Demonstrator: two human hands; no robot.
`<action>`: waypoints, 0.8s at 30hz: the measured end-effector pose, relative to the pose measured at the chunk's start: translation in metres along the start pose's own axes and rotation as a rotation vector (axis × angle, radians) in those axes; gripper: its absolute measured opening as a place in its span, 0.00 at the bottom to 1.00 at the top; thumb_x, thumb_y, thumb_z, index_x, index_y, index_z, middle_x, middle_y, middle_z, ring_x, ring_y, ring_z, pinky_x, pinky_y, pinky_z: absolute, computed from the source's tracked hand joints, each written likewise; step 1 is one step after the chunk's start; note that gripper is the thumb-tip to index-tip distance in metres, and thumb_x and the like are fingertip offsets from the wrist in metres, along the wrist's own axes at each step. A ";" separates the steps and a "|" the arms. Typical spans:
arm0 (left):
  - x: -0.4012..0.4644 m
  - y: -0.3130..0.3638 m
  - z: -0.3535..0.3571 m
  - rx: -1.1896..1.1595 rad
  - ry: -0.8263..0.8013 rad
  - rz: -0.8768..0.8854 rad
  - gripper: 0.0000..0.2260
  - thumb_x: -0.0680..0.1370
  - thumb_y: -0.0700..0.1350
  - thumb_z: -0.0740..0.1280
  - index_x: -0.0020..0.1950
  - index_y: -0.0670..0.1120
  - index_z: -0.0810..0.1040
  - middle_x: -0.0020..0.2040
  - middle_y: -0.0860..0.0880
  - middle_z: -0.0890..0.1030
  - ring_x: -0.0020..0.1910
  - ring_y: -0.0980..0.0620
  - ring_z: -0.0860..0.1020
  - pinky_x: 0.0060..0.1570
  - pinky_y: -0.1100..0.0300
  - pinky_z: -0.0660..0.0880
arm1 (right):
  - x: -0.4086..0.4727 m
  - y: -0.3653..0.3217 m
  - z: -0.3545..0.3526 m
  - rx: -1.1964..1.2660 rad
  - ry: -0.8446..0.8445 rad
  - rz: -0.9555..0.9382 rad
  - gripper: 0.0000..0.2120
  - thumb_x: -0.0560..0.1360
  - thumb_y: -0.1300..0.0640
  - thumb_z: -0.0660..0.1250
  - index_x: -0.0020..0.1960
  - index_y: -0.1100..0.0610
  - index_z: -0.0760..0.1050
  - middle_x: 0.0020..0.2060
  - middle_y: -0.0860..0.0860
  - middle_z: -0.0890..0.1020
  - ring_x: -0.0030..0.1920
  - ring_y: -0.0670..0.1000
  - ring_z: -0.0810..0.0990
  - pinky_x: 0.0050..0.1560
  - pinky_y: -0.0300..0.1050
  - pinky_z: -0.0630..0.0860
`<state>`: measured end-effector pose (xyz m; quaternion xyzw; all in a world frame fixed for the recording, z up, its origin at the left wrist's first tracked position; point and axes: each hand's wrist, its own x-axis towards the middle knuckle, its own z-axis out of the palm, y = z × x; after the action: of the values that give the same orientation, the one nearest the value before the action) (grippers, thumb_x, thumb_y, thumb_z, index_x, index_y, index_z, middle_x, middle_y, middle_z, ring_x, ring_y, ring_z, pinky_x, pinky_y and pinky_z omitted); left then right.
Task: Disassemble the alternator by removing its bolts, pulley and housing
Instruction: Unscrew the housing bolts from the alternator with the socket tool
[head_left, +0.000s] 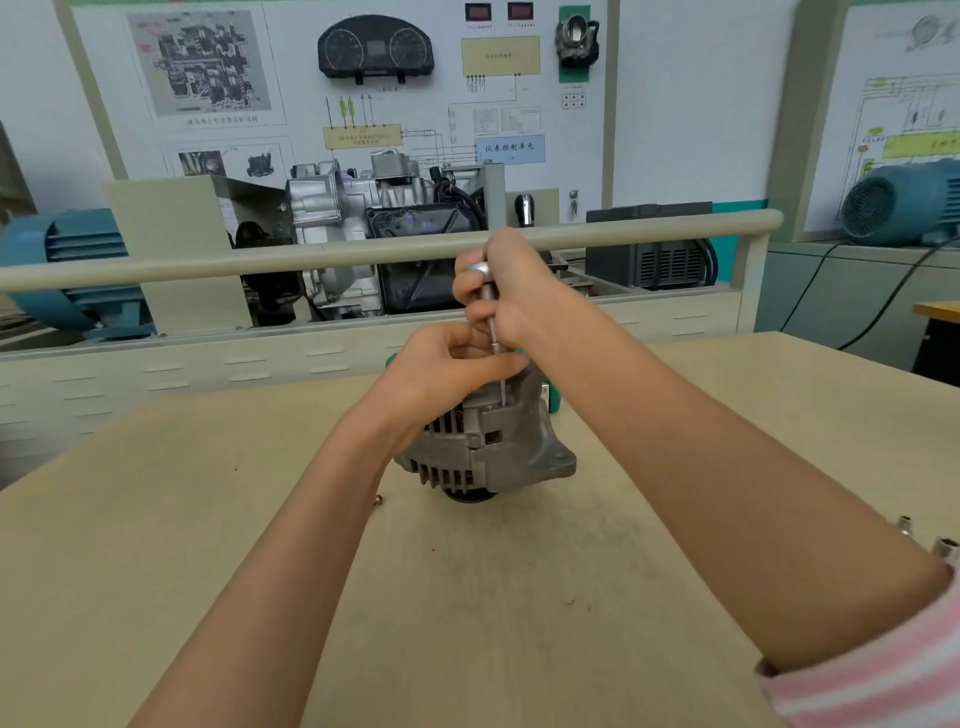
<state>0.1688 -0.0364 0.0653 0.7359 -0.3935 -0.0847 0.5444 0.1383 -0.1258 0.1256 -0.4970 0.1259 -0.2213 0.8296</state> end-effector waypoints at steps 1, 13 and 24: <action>0.000 -0.001 -0.001 0.000 -0.013 0.000 0.03 0.72 0.44 0.74 0.45 0.46 0.83 0.44 0.46 0.85 0.47 0.49 0.83 0.56 0.54 0.77 | 0.004 -0.002 -0.006 0.052 -0.105 0.068 0.14 0.77 0.64 0.47 0.35 0.57 0.64 0.21 0.46 0.66 0.14 0.41 0.61 0.14 0.33 0.49; 0.002 0.002 0.005 0.094 0.086 -0.009 0.02 0.74 0.38 0.70 0.43 0.44 0.81 0.48 0.38 0.83 0.49 0.42 0.81 0.57 0.46 0.75 | -0.007 0.016 0.007 0.053 0.298 -0.350 0.08 0.78 0.66 0.50 0.51 0.54 0.57 0.34 0.55 0.73 0.18 0.44 0.69 0.15 0.32 0.59; -0.001 0.000 0.000 0.013 -0.032 -0.014 0.04 0.72 0.47 0.74 0.38 0.49 0.84 0.35 0.52 0.84 0.35 0.58 0.81 0.41 0.64 0.76 | 0.005 -0.009 -0.028 0.157 -0.594 0.288 0.09 0.72 0.64 0.53 0.48 0.61 0.71 0.19 0.45 0.69 0.13 0.42 0.63 0.15 0.30 0.51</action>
<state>0.1687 -0.0358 0.0649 0.7407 -0.3977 -0.0976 0.5326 0.1280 -0.1535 0.1201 -0.4514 -0.0699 0.0436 0.8885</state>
